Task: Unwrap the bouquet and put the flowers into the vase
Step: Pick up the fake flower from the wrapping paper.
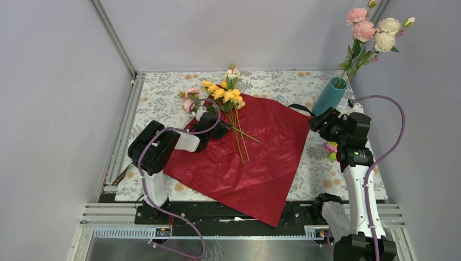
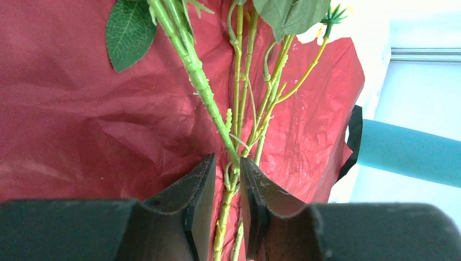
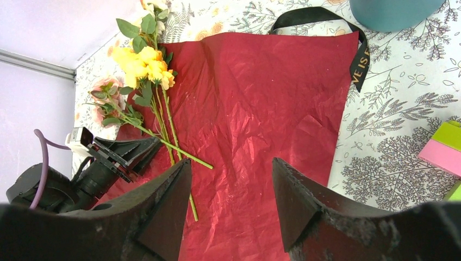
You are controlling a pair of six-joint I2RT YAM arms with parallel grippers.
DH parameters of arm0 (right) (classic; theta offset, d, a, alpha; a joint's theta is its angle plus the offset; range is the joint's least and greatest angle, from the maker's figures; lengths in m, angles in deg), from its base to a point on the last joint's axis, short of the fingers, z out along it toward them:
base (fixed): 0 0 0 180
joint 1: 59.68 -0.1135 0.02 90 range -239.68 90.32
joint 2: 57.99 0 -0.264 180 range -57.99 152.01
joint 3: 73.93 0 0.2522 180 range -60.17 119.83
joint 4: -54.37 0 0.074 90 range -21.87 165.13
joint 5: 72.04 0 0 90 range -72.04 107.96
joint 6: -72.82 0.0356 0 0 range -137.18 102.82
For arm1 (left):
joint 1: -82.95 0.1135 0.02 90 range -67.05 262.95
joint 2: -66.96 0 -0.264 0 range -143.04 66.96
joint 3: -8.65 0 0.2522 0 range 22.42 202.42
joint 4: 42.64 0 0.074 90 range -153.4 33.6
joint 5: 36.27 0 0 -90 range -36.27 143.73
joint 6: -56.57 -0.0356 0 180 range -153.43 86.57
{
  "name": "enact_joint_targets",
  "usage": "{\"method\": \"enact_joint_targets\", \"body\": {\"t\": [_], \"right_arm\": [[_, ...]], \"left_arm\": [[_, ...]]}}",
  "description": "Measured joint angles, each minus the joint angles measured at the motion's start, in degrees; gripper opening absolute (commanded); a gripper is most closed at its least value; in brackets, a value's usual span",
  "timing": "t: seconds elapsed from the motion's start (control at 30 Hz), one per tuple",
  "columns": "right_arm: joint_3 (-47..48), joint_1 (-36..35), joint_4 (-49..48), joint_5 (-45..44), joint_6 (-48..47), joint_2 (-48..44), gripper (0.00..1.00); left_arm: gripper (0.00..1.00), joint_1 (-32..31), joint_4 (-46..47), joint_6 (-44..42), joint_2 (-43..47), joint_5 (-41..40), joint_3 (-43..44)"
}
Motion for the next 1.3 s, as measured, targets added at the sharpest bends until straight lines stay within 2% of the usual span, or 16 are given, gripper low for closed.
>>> {"method": "enact_joint_targets", "body": {"t": [0.77,1.13,1.3], "right_arm": [[0.00,-0.02,1.16,0.02,-0.04,0.02,0.63],[0.09,-0.02,2.34,0.02,-0.09,0.00,0.63],[0.11,-0.04,2.47,0.07,-0.11,0.00,0.63]], "left_arm": [[0.24,0.17,1.88,0.63,-2.21,-0.04,1.22],[0.00,0.31,2.14,2.54,-2.23,-0.04,1.55],[0.00,0.33,4.42,3.26,-1.36,-0.44,-0.81]]}}
